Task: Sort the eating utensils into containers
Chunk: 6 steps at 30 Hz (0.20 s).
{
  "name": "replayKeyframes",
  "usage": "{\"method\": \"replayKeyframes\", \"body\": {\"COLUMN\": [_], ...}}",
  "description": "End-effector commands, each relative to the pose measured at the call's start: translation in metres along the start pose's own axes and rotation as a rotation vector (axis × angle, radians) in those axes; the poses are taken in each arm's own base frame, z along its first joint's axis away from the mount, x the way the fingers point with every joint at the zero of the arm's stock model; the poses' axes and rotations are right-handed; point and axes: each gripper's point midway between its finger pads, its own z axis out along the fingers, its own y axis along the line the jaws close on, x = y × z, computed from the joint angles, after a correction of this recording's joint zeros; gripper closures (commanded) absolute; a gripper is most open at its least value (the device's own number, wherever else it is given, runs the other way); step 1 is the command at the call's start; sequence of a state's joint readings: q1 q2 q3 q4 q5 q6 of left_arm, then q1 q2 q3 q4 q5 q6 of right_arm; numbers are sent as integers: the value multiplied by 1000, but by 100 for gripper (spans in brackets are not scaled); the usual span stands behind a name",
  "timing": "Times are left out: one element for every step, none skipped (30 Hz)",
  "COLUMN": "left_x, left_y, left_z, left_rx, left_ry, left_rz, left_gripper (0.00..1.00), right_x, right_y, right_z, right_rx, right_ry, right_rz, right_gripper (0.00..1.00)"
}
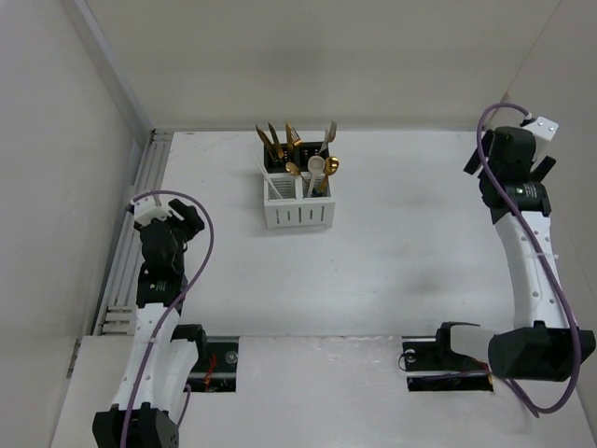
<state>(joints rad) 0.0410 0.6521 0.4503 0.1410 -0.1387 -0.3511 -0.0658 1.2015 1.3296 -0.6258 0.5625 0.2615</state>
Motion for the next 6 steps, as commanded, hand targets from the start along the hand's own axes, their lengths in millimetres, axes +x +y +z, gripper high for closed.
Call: {"method": "replayKeyframes", "body": {"left_x": [-6,-6,-6,-2,-2,-4], "left_y": [-4,-4,-4,-3,-3,-4], "left_z": [-2,-2,-2,-2,-2,-3], "left_rx": [25,25,25,21,21,25], "left_ry": [-28,-28,-28,-20,-20,-28], "left_rz": [-19,-19,-19,-18,-27,-28], "left_gripper": [39,39,39,39,39,39], "right_x": [-12,-9,-11,-6,-8,-8], "right_y": [-6,-4,0,0,1,1], "right_z": [-10,-8,-8,-7,-7,-7], "right_rx": [10,-2,-23,-31,-33,-33], "right_ry": [-47,-43,-46,-35,-44,-44], "right_rz": [30,29,16,-13,-8,-8], "right_gripper": [0,0,0,0,0,0]}}
